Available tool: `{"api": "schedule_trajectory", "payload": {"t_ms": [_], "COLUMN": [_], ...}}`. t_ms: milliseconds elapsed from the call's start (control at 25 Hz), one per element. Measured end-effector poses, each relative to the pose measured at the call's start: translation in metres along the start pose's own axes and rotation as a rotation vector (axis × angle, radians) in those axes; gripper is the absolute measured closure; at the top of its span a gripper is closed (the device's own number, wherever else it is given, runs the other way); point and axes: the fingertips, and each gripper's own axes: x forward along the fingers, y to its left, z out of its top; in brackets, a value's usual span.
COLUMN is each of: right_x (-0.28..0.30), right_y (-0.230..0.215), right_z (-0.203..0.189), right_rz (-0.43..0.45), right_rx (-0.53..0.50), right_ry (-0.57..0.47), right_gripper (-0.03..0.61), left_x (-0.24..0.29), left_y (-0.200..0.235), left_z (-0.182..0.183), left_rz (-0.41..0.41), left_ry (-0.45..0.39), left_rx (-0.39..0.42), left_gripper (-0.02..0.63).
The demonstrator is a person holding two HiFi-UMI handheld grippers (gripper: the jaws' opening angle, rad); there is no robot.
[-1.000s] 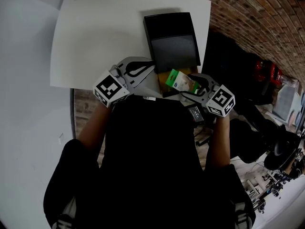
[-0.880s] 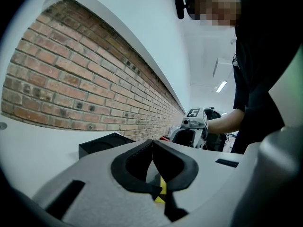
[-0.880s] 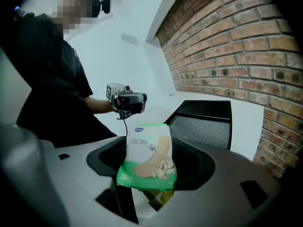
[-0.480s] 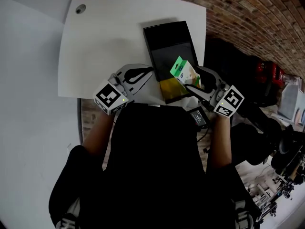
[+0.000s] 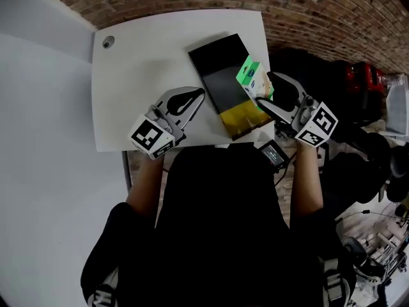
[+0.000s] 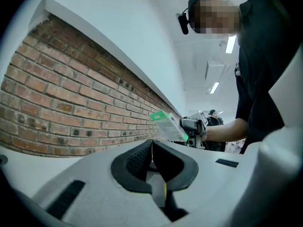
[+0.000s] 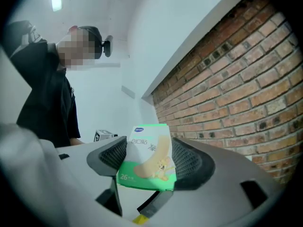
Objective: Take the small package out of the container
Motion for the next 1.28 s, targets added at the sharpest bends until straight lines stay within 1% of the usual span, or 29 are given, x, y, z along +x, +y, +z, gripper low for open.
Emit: {"api": "schedule_trajectory", "payload": {"t_ms": [120,320,440,520,600,720,880,1040,1280], "right_x": [-0.003,-0.012,-0.027,-0.037,-0.046,-0.064,-0.093,-0.118,-0.151], "right_y": [0.006,0.018,0.022,0.025,0.030,0.041,0.059,0.081,0.112], "right_z": [0.020,0.044,0.054,0.057,0.060,0.067,0.073,0.080,0.076], "right_rz": [-0.031,-0.065,-0.123,-0.155,-0.168,-0.161,-0.151,-0.131,-0.095], "right_rx": [-0.036,-0.101,-0.134,-0.143,-0.137,-0.103,-0.079,-0.070,-0.038], "right_ry": [-0.052,-0.107,-0.133,-0.160,-0.202,-0.279,-0.348,-0.397,-0.445], "right_gripper": [0.272,0.272,0.272,0.272,0.272,0.272,0.273,0.273,0.273], "left_x": [0.000,0.005,0.010,0.012,0.013,0.014,0.013,0.013,0.004], "left_y": [-0.002,-0.006,-0.017,-0.024,-0.031,-0.045,-0.072,-0.101,-0.152], "left_z": [0.010,0.020,0.029,0.036,0.043,0.054,0.061,0.054,0.038], "left_rz": [-0.018,-0.040,-0.050,-0.057,-0.062,-0.056,-0.045,-0.040,-0.037], "left_ry": [-0.013,-0.029,-0.037,-0.047,-0.055,-0.061,-0.070,-0.051,-0.035], "left_rx": [0.014,0.036,0.052,0.066,0.084,0.102,0.103,0.086,0.073], "left_gripper": [0.598,0.598,0.598,0.598,0.598,0.598,0.598,0.598,0.598]}}
